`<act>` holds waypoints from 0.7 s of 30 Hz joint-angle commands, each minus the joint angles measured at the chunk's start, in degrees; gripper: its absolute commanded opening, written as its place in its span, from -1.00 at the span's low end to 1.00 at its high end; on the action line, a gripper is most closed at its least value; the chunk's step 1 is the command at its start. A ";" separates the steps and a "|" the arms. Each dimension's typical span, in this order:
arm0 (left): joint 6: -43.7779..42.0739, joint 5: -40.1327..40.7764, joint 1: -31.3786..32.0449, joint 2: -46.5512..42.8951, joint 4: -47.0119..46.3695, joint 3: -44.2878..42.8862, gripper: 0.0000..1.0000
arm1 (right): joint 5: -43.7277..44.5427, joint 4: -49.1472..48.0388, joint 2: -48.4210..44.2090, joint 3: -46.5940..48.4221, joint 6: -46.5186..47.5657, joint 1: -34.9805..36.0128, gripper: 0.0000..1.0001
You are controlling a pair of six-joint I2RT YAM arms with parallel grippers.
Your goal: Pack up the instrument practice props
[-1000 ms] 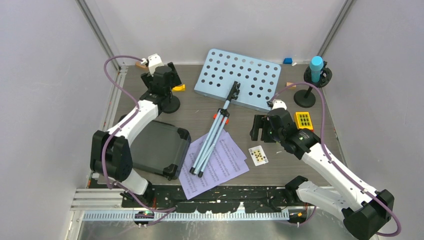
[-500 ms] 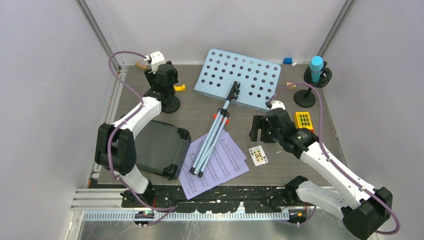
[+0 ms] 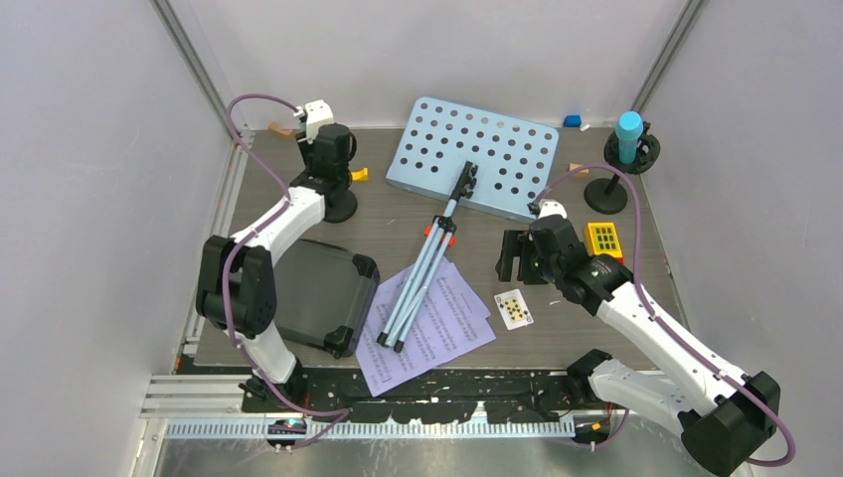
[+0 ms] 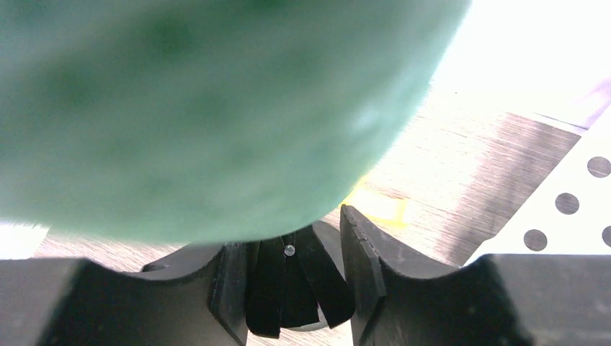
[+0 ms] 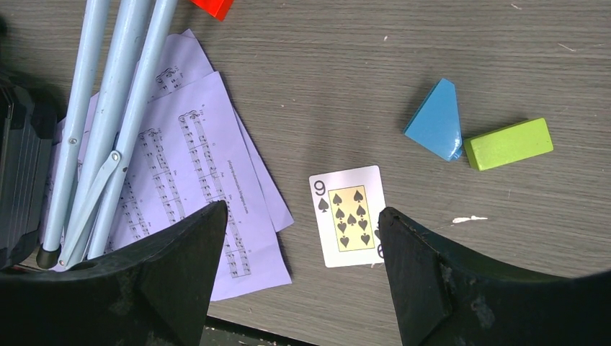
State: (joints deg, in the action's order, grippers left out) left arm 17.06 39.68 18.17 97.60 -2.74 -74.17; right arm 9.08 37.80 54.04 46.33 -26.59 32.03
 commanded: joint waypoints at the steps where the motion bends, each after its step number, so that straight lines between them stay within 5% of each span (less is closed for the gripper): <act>1: -1.50 1.17 -0.33 -0.32 -1.30 -2.87 -0.15 | -0.08 -0.95 -0.01 0.84 1.21 0.11 0.64; 12: -4.76 -15.11 -0.24 -6.14 1.61 -5.14 -0.29 | 0.21 0.49 -1.41 0.88 0.97 0.14 0.64; 21: -4.48 -45.81 -0.23 -12.15 -4.90 2.60 -0.29 | 0.00 0.90 -2.27 0.62 0.04 0.12 0.64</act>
State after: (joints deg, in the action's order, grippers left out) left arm 12.75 11.38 17.93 91.68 1.85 -74.04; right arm 9.10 39.03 52.77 46.33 -26.04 32.03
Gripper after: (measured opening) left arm 0.434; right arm 0.823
